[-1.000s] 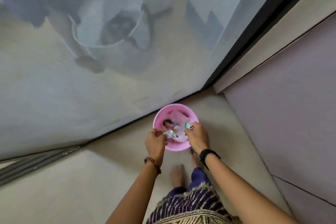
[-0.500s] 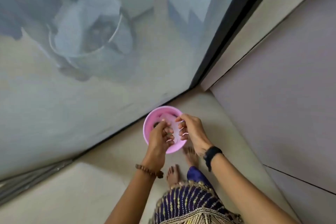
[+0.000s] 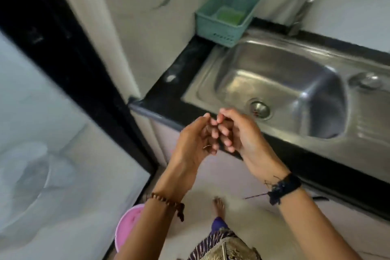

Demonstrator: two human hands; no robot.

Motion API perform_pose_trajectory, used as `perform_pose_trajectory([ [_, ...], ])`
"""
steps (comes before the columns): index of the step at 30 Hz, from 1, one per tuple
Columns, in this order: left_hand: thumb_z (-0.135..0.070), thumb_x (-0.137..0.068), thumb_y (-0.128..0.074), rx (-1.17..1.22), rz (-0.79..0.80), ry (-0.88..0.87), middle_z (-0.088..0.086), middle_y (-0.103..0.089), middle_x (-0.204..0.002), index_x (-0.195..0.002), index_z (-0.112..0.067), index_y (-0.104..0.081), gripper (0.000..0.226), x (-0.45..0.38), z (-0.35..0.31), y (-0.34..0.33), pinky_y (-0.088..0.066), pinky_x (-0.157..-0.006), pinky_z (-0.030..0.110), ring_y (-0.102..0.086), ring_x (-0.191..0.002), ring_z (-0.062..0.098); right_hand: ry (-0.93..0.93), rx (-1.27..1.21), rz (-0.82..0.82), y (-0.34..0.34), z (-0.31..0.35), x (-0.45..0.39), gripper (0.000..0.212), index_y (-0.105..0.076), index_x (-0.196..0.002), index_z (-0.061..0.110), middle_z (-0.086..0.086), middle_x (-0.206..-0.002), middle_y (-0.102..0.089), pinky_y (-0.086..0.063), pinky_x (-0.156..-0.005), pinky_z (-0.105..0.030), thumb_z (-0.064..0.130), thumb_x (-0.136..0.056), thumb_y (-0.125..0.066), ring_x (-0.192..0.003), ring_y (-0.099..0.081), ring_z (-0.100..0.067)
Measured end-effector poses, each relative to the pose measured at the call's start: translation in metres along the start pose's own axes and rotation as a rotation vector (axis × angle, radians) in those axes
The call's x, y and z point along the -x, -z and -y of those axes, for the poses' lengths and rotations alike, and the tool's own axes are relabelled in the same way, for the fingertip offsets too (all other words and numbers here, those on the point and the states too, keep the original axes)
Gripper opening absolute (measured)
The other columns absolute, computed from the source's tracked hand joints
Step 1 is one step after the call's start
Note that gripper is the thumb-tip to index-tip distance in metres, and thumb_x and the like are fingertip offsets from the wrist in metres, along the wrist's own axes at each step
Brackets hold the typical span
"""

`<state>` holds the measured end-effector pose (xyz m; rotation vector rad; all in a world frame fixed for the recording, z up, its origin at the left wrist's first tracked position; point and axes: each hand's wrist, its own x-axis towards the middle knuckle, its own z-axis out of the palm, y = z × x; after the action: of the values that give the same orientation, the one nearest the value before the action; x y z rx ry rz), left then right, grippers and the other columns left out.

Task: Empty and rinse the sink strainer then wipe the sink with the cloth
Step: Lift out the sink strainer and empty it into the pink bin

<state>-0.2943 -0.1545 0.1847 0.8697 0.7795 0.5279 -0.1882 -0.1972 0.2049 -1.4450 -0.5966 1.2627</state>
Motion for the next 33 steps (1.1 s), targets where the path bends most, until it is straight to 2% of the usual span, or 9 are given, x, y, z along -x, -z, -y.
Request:
perform_pose_trajectory([
  [5, -0.022, -0.093, -0.048, -0.472, 0.023, -0.085, -0.011, -0.061, -0.052, -0.072, -0.022, -0.06, 0.024, -0.121, -0.021, -0.065, -0.041, -0.044, 0.013, -0.052, -0.041, 0.001, 0.139, 0.166, -0.271, 0.118, 0.035, -0.069, 0.024, -0.062, -0.072, 0.018, 0.007, -0.048, -0.057, -0.032, -0.033, -0.014, 0.022, -0.092, -0.05, -0.035, -0.045, -0.003],
  [7, -0.017, -0.089, -0.052, -0.694, 0.002, -0.111, -0.009, -0.064, -0.061, -0.075, -0.019, -0.063, 0.018, -0.184, -0.019, -0.087, -0.041, -0.046, 0.011, -0.052, -0.043, -0.002, 0.1, 0.302, -0.364, 0.174, 0.03, -0.113, 0.019, -0.063, -0.078, 0.016, 0.006, -0.056, -0.061, -0.035, -0.035, -0.011, 0.019, -0.092, -0.05, -0.035, -0.046, 0.001],
  [9, -0.016, -0.087, -0.053, -0.922, -0.016, -0.093, 0.002, -0.07, -0.079, -0.085, -0.013, -0.066, 0.013, -0.244, -0.007, -0.102, -0.05, -0.059, 0.019, -0.061, -0.059, 0.006, -0.01, 0.382, -0.394, 0.219, 0.017, -0.155, 0.015, -0.063, -0.085, 0.012, 0.001, -0.064, -0.064, -0.037, -0.037, -0.011, 0.016, -0.091, -0.05, -0.036, -0.048, 0.001],
  [12, -0.011, -0.087, -0.052, -1.184, -0.034, -0.009, 0.013, -0.07, -0.102, -0.095, -0.007, -0.069, 0.019, -0.322, 0.026, -0.118, -0.053, -0.084, 0.039, -0.065, -0.091, 0.028, -0.192, 0.433, -0.347, 0.265, -0.013, -0.211, 0.013, -0.061, -0.081, 0.012, -0.003, -0.068, -0.064, -0.038, -0.046, -0.02, 0.014, -0.089, -0.051, -0.047, -0.049, -0.01],
  [15, -0.01, -0.088, -0.045, -1.412, 0.07, 0.082, 0.015, -0.067, -0.105, -0.099, -0.005, -0.067, 0.025, -0.363, 0.071, -0.119, -0.052, -0.086, 0.04, -0.063, -0.099, 0.031, -0.312, 0.626, -0.223, 0.277, -0.051, -0.248, 0.017, -0.063, -0.088, 0.009, -0.006, -0.075, -0.067, -0.044, -0.053, -0.025, 0.021, -0.09, -0.051, -0.059, -0.058, -0.018],
  [19, -0.014, -0.091, -0.042, -1.744, 0.256, 0.129, 0.013, -0.06, -0.117, -0.107, -0.008, -0.058, 0.024, -0.386, 0.12, -0.11, -0.047, -0.086, 0.039, -0.058, -0.108, 0.031, -0.341, 1.055, -0.094, 0.274, -0.093, -0.282, 0.027, -0.061, -0.107, 0.007, -0.014, -0.107, -0.067, -0.049, -0.078, -0.034, 0.021, -0.094, -0.041, -0.097, -0.063, -0.032],
  [23, -0.012, -0.095, -0.038, -1.893, 0.328, 0.124, 0.013, -0.061, -0.118, -0.113, -0.007, -0.057, 0.026, -0.391, 0.144, -0.104, -0.047, -0.087, 0.039, -0.059, -0.109, 0.031, -0.284, 1.257, 0.064, 0.268, -0.121, -0.296, 0.03, -0.055, -0.118, 0.013, -0.01, -0.118, -0.063, -0.049, -0.086, -0.037, 0.029, -0.094, -0.044, -0.104, -0.061, -0.028],
  [29, -0.01, -0.096, -0.039, -1.905, 0.323, 0.128, 0.014, -0.055, -0.123, -0.115, -0.006, -0.055, 0.025, -0.385, 0.143, -0.101, -0.046, -0.088, 0.037, -0.057, -0.108, 0.03, -0.238, 1.345, 0.098, 0.267, -0.128, -0.293, 0.029, -0.058, -0.112, 0.01, -0.01, -0.115, -0.064, -0.049, -0.085, -0.035, 0.029, -0.096, -0.044, -0.1, -0.063, -0.027],
  [33, -0.013, -0.093, -0.042, -1.571, 0.198, 0.181, 0.02, -0.051, -0.119, -0.108, 0.002, -0.057, 0.026, -0.366, 0.111, -0.097, -0.046, -0.085, 0.038, -0.056, -0.103, 0.035, -0.248, 1.094, 0.032, 0.261, -0.095, -0.274, 0.025, -0.058, -0.081, 0.015, -0.006, -0.081, -0.062, -0.04, -0.061, -0.027, 0.033, -0.094, -0.046, -0.072, -0.059, -0.021],
])
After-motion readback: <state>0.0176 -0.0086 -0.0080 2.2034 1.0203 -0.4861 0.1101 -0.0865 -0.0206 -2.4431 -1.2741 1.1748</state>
